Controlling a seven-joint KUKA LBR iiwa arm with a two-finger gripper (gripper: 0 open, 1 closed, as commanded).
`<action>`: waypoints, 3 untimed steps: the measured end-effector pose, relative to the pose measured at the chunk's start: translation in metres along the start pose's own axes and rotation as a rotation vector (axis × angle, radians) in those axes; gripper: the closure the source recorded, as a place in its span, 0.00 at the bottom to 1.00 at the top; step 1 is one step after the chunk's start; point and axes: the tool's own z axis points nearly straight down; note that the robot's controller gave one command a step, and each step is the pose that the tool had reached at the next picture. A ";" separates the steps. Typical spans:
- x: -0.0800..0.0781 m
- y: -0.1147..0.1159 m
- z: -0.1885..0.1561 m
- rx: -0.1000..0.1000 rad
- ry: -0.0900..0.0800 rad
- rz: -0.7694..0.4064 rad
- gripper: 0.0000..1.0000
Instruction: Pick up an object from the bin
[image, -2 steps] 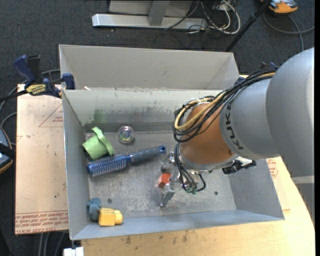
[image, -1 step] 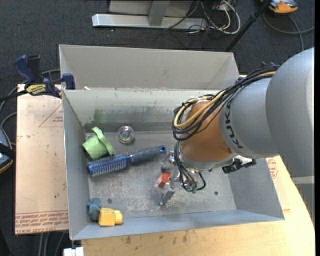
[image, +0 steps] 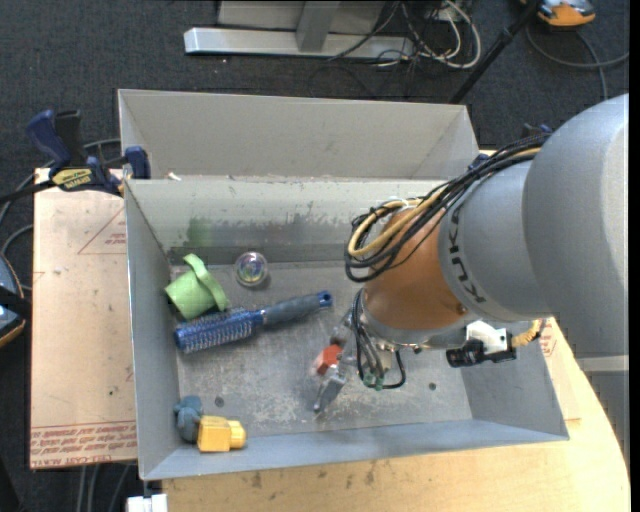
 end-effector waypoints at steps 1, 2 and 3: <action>-0.001 0.002 -0.002 0.004 0.005 -0.003 0.00; -0.003 0.003 -0.005 0.001 0.001 -0.001 1.00; -0.004 0.004 -0.024 0.006 0.006 -0.003 1.00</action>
Offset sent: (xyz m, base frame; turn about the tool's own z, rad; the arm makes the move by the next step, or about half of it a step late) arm 0.0000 0.0000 0.0000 0.0000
